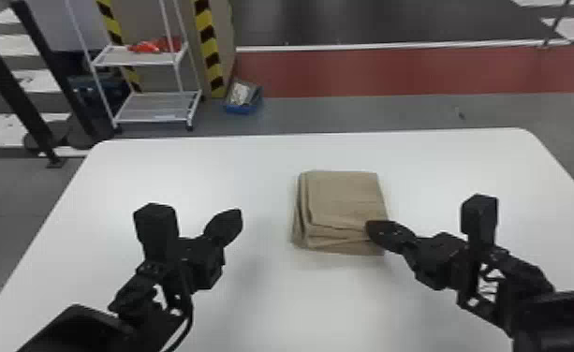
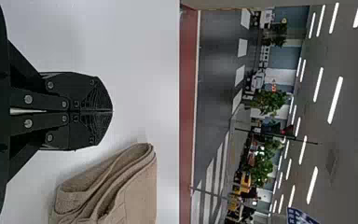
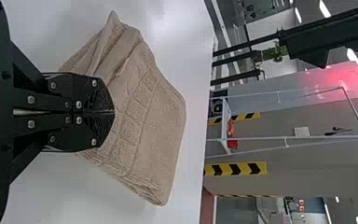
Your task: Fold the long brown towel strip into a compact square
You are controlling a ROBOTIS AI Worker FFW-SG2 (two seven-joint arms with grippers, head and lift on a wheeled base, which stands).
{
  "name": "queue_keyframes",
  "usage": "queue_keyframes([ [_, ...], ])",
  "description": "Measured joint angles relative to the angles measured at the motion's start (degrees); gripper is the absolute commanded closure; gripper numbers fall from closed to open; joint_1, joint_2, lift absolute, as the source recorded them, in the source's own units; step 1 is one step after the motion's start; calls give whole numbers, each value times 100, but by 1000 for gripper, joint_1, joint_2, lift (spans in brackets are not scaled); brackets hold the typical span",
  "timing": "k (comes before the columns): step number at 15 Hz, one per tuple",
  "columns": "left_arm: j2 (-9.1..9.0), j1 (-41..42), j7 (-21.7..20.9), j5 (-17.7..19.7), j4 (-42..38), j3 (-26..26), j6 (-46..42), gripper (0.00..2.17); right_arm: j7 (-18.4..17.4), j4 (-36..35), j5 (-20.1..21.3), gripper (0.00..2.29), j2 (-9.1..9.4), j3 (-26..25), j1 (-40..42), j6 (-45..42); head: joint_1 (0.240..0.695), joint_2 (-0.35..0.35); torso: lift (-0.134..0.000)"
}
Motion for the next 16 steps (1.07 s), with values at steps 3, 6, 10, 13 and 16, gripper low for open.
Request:
queue_keyframes([
  [3, -21, 0, 16, -20, 1, -33, 21, 2142, 7, 55, -28, 1926, -72, -61, 25, -166, 695, 50, -125],
  [6, -24, 23, 44, -36, -66, -40, 54, 2098, 16, -233, -318, 1467, -134, -257, 88, -396, 695, 36, -125],
  [10, 1, 150, 315, -263, -366, 10, -92, 19, -110, -919, -447, 117, -205, -555, 260, -340, 695, 23, -125],
  [13, -19, 220, 515, -442, -543, 33, -369, 29, -399, -1400, -425, 73, -226, -648, 480, -340, 695, 20, -125],
  [16, -69, 229, 687, -495, -652, 51, -444, 33, -642, -1831, -414, 73, -237, -650, 628, -147, 695, 24, -125],
])
